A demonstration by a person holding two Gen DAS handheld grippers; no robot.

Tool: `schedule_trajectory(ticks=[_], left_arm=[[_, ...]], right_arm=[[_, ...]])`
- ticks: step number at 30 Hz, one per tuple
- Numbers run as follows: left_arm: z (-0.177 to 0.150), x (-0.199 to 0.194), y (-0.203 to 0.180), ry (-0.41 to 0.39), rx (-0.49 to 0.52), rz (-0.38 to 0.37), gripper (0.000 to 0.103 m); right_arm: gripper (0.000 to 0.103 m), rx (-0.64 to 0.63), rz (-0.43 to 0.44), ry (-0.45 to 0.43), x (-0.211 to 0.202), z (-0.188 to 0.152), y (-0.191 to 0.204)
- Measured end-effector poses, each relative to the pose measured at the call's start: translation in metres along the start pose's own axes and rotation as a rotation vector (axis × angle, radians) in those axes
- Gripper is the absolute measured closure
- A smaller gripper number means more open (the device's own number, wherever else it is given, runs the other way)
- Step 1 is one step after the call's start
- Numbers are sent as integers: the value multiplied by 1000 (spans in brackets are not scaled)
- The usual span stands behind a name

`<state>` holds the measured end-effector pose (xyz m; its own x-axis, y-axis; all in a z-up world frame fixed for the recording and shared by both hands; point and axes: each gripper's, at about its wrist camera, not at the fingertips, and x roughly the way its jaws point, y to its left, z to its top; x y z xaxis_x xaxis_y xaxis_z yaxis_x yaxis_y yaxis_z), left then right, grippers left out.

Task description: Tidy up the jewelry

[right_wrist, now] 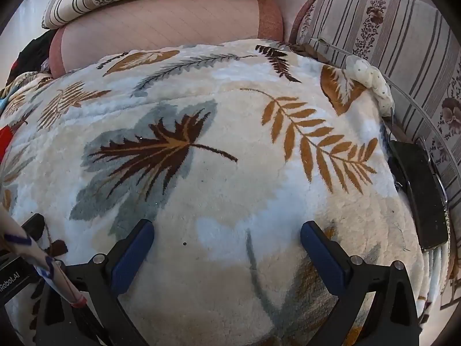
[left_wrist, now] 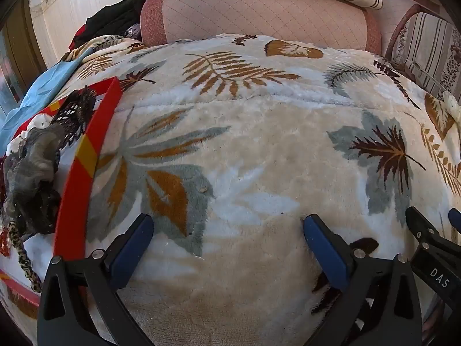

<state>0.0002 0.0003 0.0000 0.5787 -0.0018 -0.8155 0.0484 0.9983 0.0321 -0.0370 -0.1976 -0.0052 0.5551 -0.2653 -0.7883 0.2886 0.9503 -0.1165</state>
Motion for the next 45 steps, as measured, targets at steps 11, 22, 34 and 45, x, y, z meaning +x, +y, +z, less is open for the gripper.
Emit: schedule_trajectory(ticks=[11,22,34,45], left_arm=[[-2,0,-1,-3,3,3,0],[-2,-1,1,0,-1,0,0],[0,-1,-4,1,1,3,0],[0,0,-4,3,-1,2,0]], right_arm=[[0,16,24,6,0,1,-4],[0,14,27,-1,-1,-1,-5],[0,16,33,0,1,-1,-3],[0,12,32,1,1,0,-3]])
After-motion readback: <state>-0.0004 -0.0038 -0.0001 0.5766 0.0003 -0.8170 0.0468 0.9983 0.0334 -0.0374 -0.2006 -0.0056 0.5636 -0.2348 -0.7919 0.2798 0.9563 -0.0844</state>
